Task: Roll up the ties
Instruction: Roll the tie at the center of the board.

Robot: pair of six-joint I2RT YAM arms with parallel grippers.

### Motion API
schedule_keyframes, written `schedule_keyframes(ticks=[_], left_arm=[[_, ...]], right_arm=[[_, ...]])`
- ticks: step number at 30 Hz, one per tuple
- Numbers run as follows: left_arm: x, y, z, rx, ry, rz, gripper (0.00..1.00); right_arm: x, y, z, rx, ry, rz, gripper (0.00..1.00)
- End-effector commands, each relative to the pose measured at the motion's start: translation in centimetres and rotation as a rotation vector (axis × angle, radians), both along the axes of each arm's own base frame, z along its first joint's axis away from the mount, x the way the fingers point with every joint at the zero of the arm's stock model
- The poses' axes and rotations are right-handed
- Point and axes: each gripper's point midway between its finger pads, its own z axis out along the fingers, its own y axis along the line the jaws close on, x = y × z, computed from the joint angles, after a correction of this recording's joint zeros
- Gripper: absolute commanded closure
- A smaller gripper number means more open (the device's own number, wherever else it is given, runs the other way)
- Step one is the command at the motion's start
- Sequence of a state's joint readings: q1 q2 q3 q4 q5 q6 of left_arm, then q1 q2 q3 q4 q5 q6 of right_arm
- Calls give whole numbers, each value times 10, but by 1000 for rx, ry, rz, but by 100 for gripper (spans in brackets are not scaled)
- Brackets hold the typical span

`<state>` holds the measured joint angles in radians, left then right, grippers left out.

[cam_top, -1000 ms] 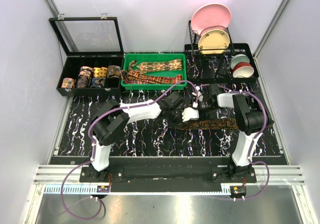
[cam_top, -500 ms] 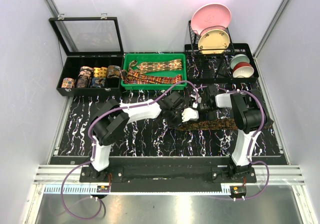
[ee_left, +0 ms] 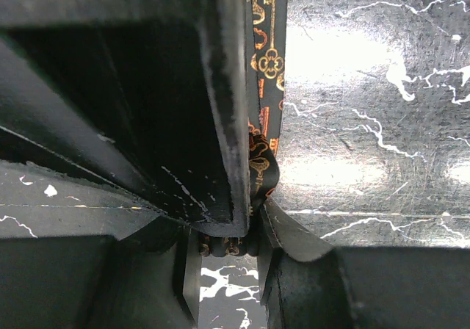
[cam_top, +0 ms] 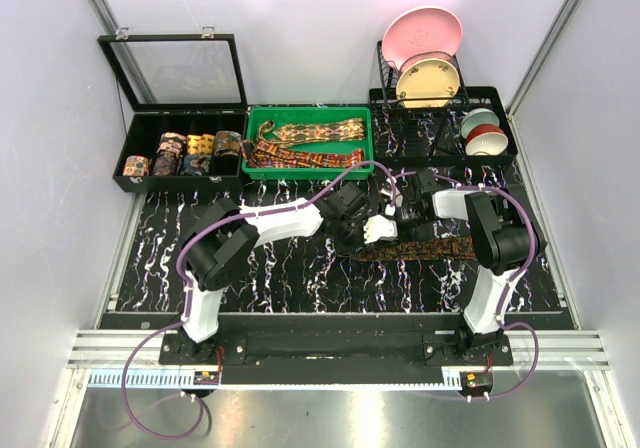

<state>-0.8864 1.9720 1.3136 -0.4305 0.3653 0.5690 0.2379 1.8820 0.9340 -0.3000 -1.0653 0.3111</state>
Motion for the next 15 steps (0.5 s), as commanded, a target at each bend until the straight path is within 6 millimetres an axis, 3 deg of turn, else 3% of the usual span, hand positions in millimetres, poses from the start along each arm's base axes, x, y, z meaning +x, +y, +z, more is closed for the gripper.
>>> schedule_keyframes(ticks=[1,6,11,14,15], left_arm=[[-23,30,-38,143,113,7,89],[-24,29,-39,139,120,7,89],[-21,27,-35,118,123,17,84],[-20,23,-30,73,139,35,78],[-22,21,-26,49,151,27,72]], right_arm=[[-8,8,7,21,-4,35,60],[-14,4,-5,-24,7,47,67],[-11,1,-19,-95,14,48,100],[-7,-4,-25,-151,1,46,100],[-6,-6,-25,-165,-3,45,100]])
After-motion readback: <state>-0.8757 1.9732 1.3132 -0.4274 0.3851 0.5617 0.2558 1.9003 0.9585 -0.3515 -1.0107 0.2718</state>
